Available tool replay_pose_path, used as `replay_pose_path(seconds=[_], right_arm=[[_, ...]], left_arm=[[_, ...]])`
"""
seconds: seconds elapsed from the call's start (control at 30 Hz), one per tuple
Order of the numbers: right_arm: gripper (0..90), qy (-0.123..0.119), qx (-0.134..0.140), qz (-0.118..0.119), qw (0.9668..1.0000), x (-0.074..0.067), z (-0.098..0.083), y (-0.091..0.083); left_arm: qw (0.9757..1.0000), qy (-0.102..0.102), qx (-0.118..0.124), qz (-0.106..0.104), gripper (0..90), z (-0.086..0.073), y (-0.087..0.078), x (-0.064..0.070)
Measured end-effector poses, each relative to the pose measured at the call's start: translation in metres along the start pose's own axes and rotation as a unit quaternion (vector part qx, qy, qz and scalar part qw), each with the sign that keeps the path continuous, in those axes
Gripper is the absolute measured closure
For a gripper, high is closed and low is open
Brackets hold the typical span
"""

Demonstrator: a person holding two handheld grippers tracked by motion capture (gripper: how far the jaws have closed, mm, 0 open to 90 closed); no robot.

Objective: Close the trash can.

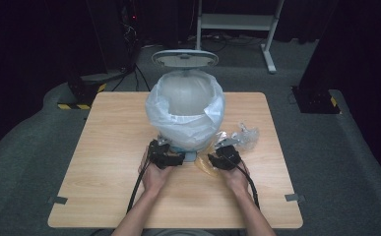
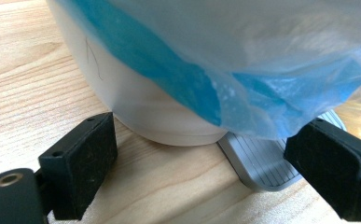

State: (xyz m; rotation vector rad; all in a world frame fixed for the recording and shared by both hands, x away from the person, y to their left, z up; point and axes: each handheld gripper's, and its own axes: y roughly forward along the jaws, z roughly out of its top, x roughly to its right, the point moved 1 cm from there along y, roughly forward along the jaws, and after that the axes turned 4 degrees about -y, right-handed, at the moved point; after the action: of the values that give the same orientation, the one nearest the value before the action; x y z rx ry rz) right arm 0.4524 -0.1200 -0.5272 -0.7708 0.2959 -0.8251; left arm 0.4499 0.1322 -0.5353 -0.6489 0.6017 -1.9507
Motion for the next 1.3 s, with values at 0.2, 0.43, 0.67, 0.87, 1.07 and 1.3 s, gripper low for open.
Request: replay_pose_path(seconds=[0.2, 0.43, 0.67, 0.87, 1.07, 1.3], right_arm=[[71.0, -0.003, 0.003, -0.001, 1.0, -0.001, -0.001, -0.001], [78.2, -0.005, 0.01, 0.004, 0.9999, -0.002, -0.003, -0.002], [83.0, -0.006, 0.013, 0.015, 0.9998, -0.002, -0.004, -0.005], [84.7, -0.016, 0.021, 0.02, 0.9995, -0.006, -0.005, -0.013], [85.5, -0.028, 0.025, 0.026, 0.999, -0.011, -0.005, -0.023], [85.8, -0.027, 0.041, 0.031, 0.9983, -0.011, -0.006, -0.035]], left_arm=[[1.0, 0.002, 0.0, 0.001, 9.4, 0.0, 0.0, 0.0], [1.0, 0.002, 0.0, 0.001, 9.4, 0.0, 0.0, 0.0], [1.0, 0.001, 0.0, 0.001, 9.4, 0.0, 0.0, 0.0], [1.0, 0.001, 0.0, 0.001, 9.5, 0.0, 0.0, 0.0], [1.0, 0.001, 0.0, 0.001, 9.5, 0.0, 0.0, 0.0], [1.0, 0.001, 0.0, 0.001, 9.5, 0.0, 0.0, 0.0]])
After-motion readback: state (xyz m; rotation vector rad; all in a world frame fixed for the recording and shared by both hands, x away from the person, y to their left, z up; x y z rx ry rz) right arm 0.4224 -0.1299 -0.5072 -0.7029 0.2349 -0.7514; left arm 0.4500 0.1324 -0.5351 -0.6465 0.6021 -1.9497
